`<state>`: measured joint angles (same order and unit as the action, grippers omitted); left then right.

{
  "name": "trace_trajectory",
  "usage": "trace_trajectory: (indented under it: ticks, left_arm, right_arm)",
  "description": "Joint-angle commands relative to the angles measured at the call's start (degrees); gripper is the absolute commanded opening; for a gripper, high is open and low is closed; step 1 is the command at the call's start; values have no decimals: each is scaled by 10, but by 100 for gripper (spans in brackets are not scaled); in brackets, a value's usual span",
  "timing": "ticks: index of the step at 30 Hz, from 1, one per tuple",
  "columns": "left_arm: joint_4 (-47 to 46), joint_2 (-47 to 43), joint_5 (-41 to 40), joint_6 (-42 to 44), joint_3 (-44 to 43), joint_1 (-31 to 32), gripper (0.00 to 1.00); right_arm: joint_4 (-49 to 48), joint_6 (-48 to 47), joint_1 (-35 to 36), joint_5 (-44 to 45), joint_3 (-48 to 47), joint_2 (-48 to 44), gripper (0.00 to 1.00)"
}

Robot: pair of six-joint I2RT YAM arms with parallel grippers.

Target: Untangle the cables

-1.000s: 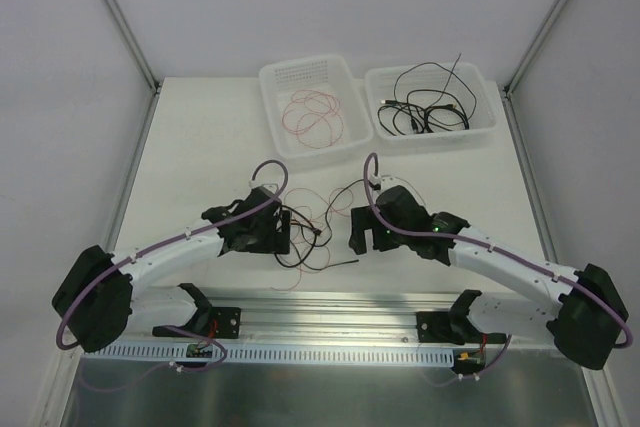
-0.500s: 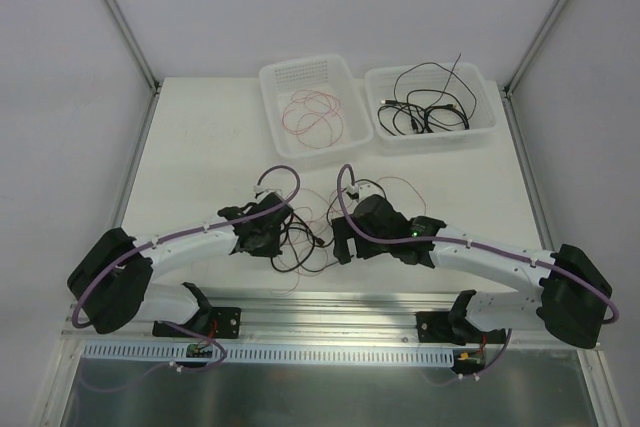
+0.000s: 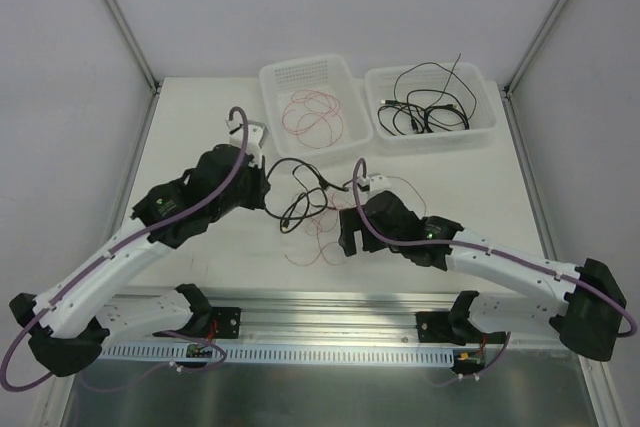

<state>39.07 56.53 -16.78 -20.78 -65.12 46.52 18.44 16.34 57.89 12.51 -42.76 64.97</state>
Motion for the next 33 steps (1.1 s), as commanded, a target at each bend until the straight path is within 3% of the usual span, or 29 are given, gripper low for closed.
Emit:
trace_trajectory:
  ticks: [1, 4, 10, 17, 24, 33]
  left_arm:
    - [79, -34, -37, 114, -71, 4, 0]
    - [89, -49, -10, 151, -103, 4, 0]
    - [120, -35, 26, 152, -72, 4, 0]
    - [119, -57, 22, 86, -68, 4, 0]
    - [119, -36, 23, 18, -75, 4, 0]
    - [118, 18, 71, -85, -137, 4, 0]
  right_arm:
    - [19, -16, 3, 38, -31, -45, 99]
    - [18, -33, 3, 28, -36, -72, 99]
    - [-2, -81, 3, -22, -59, -116, 99]
    - [-15, -104, 2, -73, -73, -114, 99]
    - [-101, -114, 9, -247, -83, -100, 97]
    - [-148, -195, 58, -259, -97, -33, 96]
